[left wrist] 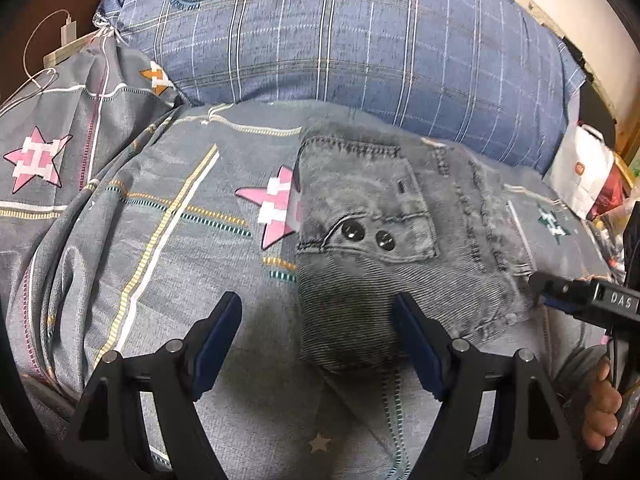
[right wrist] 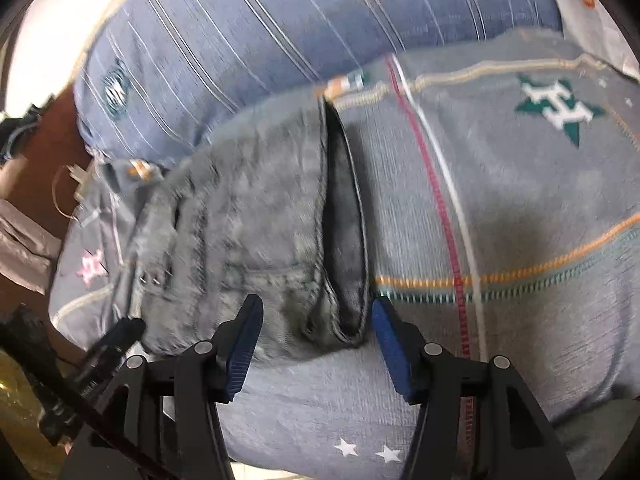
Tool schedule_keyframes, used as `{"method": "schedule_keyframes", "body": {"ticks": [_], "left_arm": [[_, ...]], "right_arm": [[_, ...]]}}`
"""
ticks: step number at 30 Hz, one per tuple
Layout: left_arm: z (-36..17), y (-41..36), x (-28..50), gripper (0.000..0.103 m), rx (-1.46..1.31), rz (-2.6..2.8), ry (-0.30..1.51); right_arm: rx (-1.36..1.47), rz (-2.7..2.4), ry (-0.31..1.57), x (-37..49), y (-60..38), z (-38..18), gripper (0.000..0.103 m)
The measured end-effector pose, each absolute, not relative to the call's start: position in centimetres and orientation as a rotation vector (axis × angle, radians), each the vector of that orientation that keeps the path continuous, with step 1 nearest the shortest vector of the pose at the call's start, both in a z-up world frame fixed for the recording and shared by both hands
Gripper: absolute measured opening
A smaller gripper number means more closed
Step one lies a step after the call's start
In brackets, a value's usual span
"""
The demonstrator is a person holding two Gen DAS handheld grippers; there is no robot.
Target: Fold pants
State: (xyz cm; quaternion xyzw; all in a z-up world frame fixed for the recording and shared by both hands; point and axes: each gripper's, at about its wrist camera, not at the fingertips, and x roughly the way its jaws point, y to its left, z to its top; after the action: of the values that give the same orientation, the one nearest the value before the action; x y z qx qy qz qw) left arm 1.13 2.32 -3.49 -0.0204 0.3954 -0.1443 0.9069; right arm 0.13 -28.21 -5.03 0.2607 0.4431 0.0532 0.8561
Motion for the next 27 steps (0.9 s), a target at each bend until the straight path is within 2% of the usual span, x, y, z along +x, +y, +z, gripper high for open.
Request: {"method": "schedule_keyframes", "body": {"ticks": [3,9,13,15,18,21,27], "left_arm": [[-2.6,2.5,1.0,0.077,-0.052,-0.302,0.790],[1.8,2.4,3.2,0.078,-0.050,-0.296,0.732],[3.9,1.8,8.1,0.080,-0.067,-0.307,0.749],[2.9,1.5,10.7,0.081,-0.075,-0.304,0.773],[-0.8,1.8,12.9,0.081,-0.123,-0.293,0.869],[-4.5,2.5,13.8,0.081,-0.194,-0.262,0.991],[-3.0,1.0,14.0,0.081,-0.162,-0.344,0.945]], "right_arm": [[0.545,0.159,0.861,-0.3,-27.9,-3.3,0.074],[0.597,0.166,0.811,2.4,-28.7,0.6,0.074],[0.637,0.159,0.770,6.7,-29.7,1.9,0.074],[0.607,0.120,0.783,8.3,-29.8,1.0,0.074],[0.623,0.100,0.843,9.3,-30.2,-3.1,0.074],[0.600,0.117,0.970,10.7,-30.3,-5.9,0.063],[0.591,0.152,0.958,11.9,-29.8,-5.5,0.062]]}}
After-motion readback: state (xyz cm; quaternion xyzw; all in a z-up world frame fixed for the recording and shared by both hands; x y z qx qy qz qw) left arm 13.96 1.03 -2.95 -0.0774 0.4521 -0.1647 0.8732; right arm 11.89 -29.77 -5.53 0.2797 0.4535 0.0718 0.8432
